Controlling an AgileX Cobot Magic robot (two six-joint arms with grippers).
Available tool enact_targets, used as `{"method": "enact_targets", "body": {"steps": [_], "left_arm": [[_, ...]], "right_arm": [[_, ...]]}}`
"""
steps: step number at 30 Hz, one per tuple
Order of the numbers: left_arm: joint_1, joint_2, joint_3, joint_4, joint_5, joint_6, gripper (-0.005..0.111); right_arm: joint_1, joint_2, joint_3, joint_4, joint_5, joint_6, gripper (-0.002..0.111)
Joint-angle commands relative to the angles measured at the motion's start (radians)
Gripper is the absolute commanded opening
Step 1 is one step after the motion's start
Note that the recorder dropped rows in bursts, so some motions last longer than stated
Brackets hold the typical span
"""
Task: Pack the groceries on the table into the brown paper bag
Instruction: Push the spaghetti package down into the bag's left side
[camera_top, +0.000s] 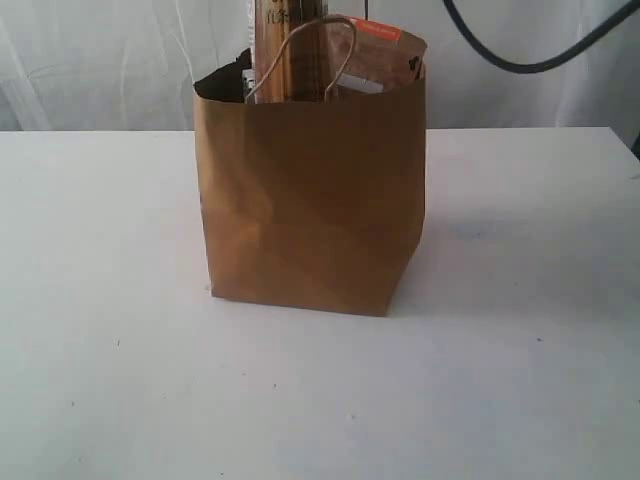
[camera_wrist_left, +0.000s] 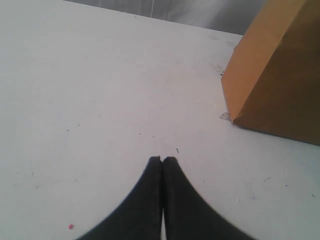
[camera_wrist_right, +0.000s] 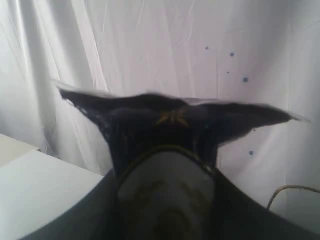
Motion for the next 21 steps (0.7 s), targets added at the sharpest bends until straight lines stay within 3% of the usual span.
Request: {"method": "enact_targets", "body": {"steps": [1, 6, 15, 21], "left_arm": [[-0.005, -0.004, 0.004, -0.015, 0.0, -0.006, 0.0], [-0.005, -0.004, 0.004, -0.015, 0.0, -0.006, 0.0], [-0.005, -0.004, 0.004, -0.015, 0.0, -0.006, 0.0], [-0.005, -0.004, 0.004, -0.015, 0.0, -0.006, 0.0]], "right_arm": [[0.0, 0.047, 0.002, 0.017, 0.016, 0.078, 0.0], [0.0, 0.064, 0.002, -0.014, 0.016, 0.05, 0.0], [-0.002, 0.064, 0.002, -0.021, -0.062, -0.249, 0.0], [-0.002, 0.064, 0.002, -0.021, -0.23, -0.351, 0.0]]}}
